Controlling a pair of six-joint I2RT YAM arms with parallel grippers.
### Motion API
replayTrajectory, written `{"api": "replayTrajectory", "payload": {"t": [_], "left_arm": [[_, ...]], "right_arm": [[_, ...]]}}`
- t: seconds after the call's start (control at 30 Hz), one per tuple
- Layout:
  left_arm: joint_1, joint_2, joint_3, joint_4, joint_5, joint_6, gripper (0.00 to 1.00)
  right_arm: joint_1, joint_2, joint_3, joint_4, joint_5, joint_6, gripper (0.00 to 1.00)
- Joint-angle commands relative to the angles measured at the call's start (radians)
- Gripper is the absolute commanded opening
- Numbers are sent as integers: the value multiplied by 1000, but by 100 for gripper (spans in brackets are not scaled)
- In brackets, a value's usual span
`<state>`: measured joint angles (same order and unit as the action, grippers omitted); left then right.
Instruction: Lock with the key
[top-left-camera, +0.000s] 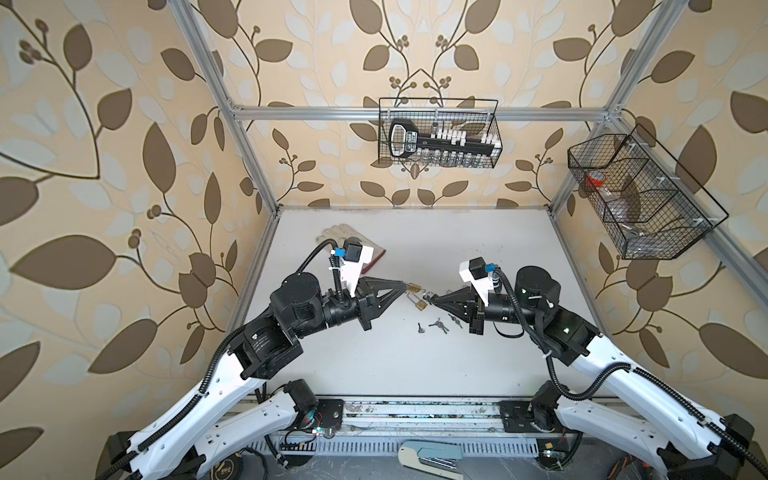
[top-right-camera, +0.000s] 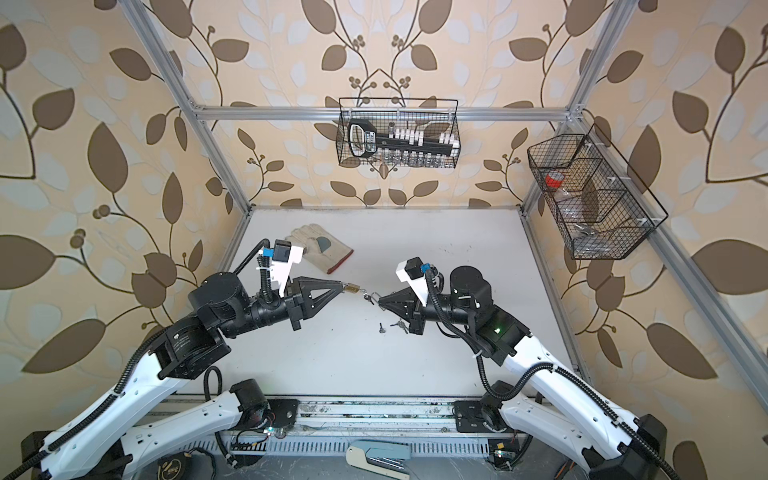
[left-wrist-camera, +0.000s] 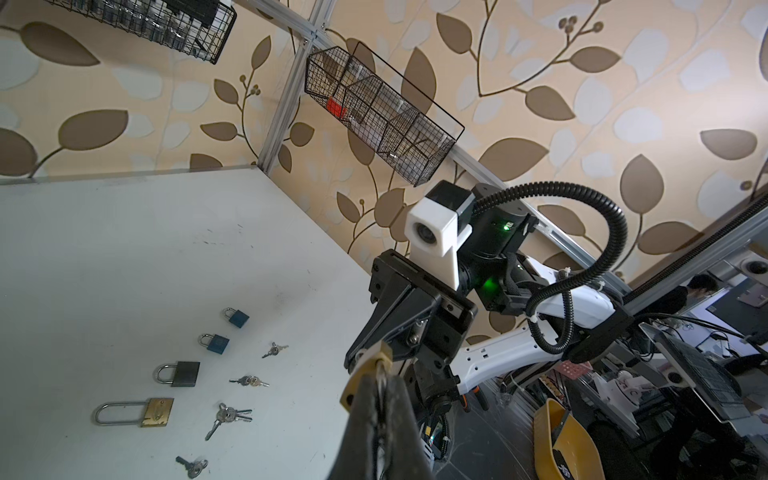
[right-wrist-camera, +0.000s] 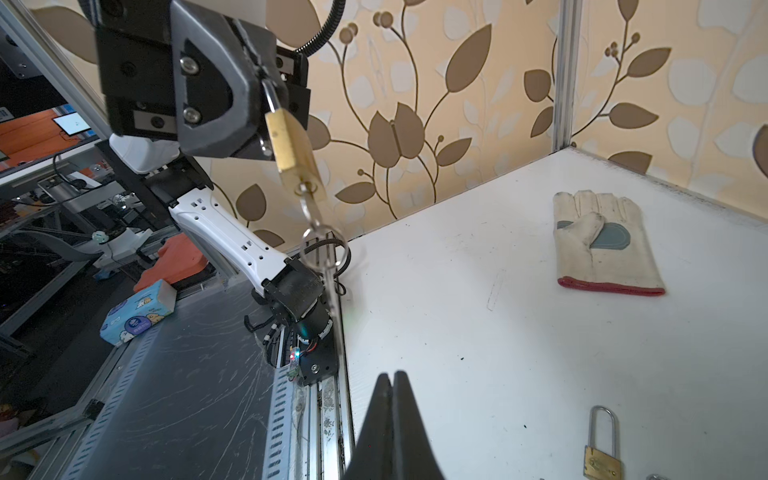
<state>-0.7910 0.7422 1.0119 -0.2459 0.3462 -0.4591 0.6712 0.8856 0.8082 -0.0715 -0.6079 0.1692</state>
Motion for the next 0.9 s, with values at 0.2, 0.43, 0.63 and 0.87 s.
{"api": "replayTrajectory", "payload": {"t": [0.2,0.43,0.63,0.87], "left_arm": [[1,14,78,-92,-264,-58,0],[1,45,105,-141,-343,-154,0],[1,76,129,-139,-294,-251,0],[1,63,115,-71,-98,-170,0]], "right_arm": [[44,-14,-9,124,159,-2,30],[64,64,22,224,133,-16,44],[64,134,85,253,97,-71,50],[64,160,163,222,27,-129,57]]}}
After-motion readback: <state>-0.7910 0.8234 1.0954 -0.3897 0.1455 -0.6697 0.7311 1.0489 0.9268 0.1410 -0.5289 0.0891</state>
